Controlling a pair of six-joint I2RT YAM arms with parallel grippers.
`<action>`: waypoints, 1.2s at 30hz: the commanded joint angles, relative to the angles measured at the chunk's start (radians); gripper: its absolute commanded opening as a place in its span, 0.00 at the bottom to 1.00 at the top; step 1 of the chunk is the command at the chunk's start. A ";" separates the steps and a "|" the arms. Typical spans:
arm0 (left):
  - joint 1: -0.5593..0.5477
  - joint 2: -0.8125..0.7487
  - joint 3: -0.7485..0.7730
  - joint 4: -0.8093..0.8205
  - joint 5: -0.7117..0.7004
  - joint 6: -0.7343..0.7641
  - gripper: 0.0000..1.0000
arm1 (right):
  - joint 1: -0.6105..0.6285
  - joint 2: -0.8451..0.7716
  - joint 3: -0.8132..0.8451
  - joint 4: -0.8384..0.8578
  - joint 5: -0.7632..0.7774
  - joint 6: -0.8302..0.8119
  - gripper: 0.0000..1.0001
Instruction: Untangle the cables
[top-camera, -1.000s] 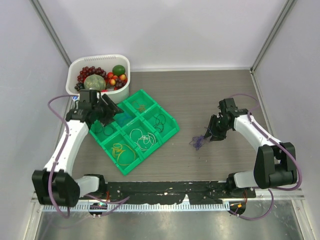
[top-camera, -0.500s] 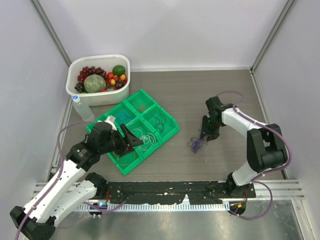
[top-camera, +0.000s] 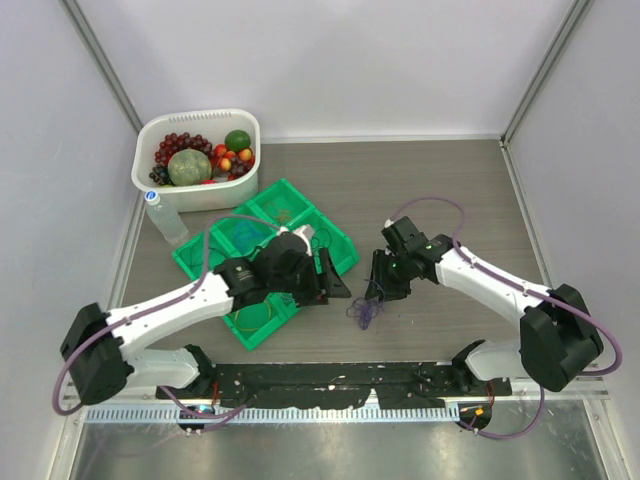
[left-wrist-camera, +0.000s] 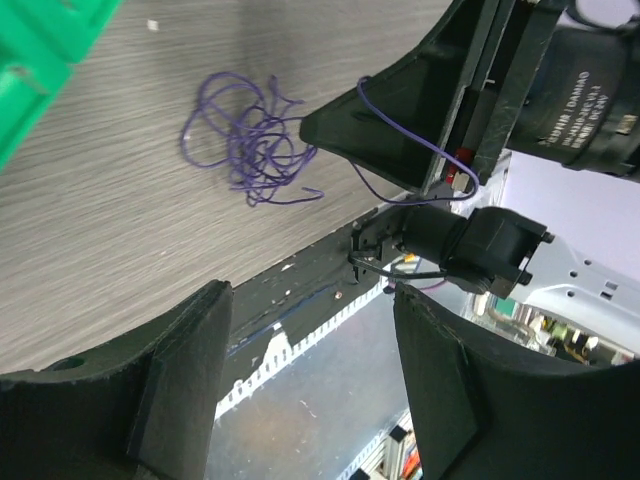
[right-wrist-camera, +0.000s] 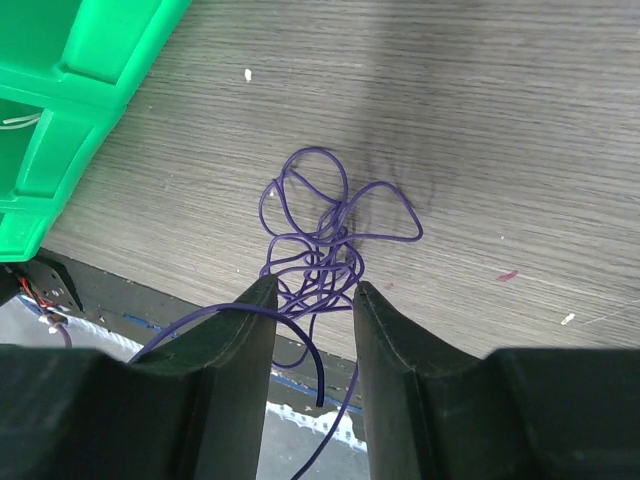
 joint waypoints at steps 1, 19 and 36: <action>-0.039 0.106 0.047 0.279 0.096 0.039 0.70 | -0.004 -0.041 0.021 -0.026 0.013 -0.010 0.42; -0.083 0.260 0.141 0.430 0.053 -0.028 0.53 | 0.024 -0.138 0.022 -0.050 0.065 -0.001 0.42; -0.089 0.320 0.200 0.298 0.004 -0.070 0.36 | 0.024 -0.158 0.031 -0.072 0.088 -0.016 0.42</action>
